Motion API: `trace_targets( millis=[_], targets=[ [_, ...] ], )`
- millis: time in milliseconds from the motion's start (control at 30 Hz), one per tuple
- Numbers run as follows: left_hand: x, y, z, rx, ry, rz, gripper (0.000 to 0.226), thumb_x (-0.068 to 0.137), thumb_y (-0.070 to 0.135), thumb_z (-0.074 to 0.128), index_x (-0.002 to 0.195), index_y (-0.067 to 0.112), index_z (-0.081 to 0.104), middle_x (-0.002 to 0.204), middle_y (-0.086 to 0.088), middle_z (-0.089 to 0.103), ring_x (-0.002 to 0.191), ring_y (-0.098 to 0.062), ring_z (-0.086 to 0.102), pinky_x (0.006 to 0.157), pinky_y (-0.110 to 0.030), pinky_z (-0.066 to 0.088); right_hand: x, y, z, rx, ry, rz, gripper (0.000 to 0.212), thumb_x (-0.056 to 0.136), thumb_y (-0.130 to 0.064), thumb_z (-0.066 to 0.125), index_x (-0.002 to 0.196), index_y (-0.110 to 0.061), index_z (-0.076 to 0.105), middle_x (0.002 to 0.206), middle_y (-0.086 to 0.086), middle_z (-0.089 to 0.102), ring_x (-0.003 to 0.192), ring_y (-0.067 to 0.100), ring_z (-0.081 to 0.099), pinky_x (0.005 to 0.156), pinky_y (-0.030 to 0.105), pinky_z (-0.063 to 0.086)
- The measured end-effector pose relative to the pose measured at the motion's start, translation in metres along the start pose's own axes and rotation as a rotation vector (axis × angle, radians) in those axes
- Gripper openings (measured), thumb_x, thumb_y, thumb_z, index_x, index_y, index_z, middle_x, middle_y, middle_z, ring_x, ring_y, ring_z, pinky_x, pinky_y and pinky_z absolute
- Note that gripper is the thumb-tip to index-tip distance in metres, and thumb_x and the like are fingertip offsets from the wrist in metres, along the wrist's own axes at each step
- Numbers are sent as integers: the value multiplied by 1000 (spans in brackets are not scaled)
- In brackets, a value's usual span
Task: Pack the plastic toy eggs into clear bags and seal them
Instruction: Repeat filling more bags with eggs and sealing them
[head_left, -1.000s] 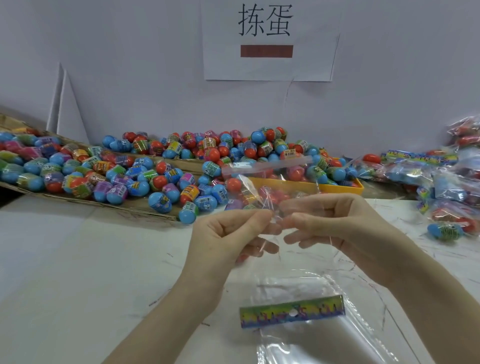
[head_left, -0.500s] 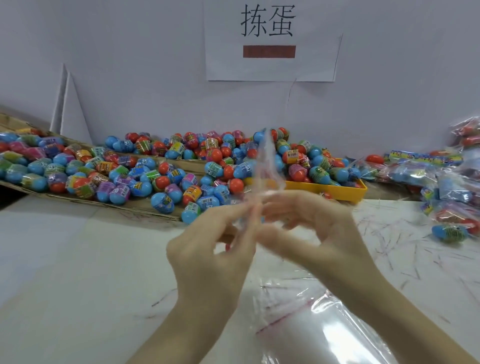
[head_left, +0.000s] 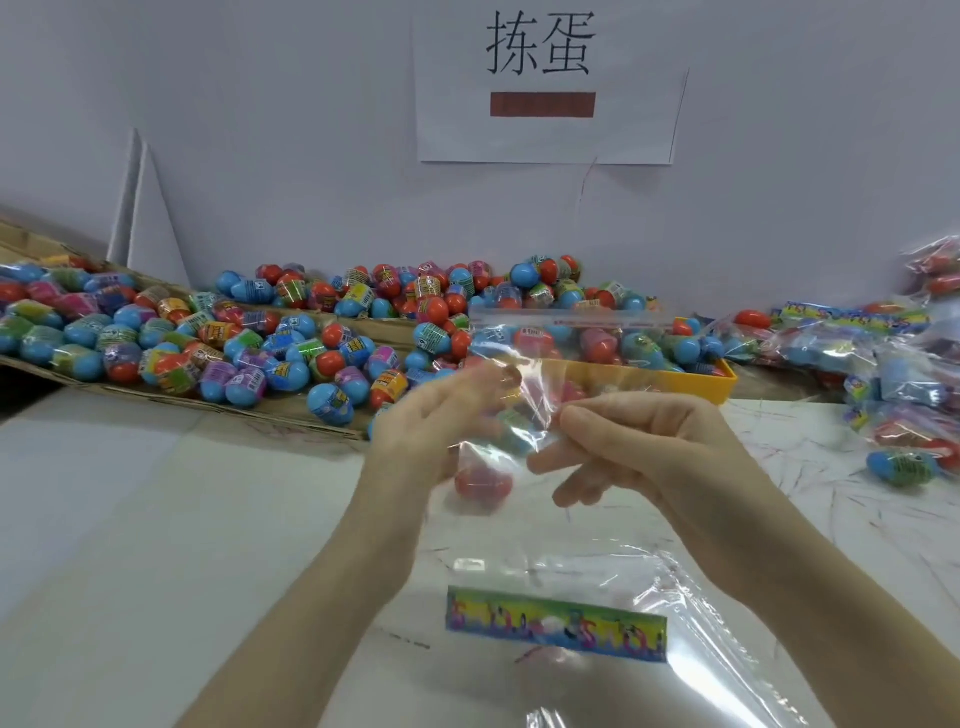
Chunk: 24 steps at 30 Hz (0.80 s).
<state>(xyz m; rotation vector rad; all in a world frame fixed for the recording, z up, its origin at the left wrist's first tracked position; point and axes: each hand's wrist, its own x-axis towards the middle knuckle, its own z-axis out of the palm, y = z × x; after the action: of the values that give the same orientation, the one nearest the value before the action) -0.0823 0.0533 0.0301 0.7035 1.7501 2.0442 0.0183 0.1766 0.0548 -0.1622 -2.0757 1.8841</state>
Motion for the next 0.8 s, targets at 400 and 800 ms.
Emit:
trace_targets(
  millis=[400, 800],
  targets=[
    [11, 2, -31, -559, 293, -13, 11, 56, 24, 70, 63, 15, 71, 71, 0, 66, 69, -12, 61, 48, -14, 49, 16, 29, 10, -177, 235, -105, 30, 84, -46, 41, 87, -28, 64, 80, -14, 70, 75, 0, 62, 65, 10, 47],
    [18, -1, -44, -681, 252, -3, 15, 59, 20, 69, 73, 14, 72, 69, 3, 72, 60, -5, 68, 60, -18, 56, 21, 70, 22, -1171, -35, -392, 26, 87, -28, 58, 113, -22, 55, 109, -7, 54, 98, 14, 45, 86, 25, 37]
  ],
)
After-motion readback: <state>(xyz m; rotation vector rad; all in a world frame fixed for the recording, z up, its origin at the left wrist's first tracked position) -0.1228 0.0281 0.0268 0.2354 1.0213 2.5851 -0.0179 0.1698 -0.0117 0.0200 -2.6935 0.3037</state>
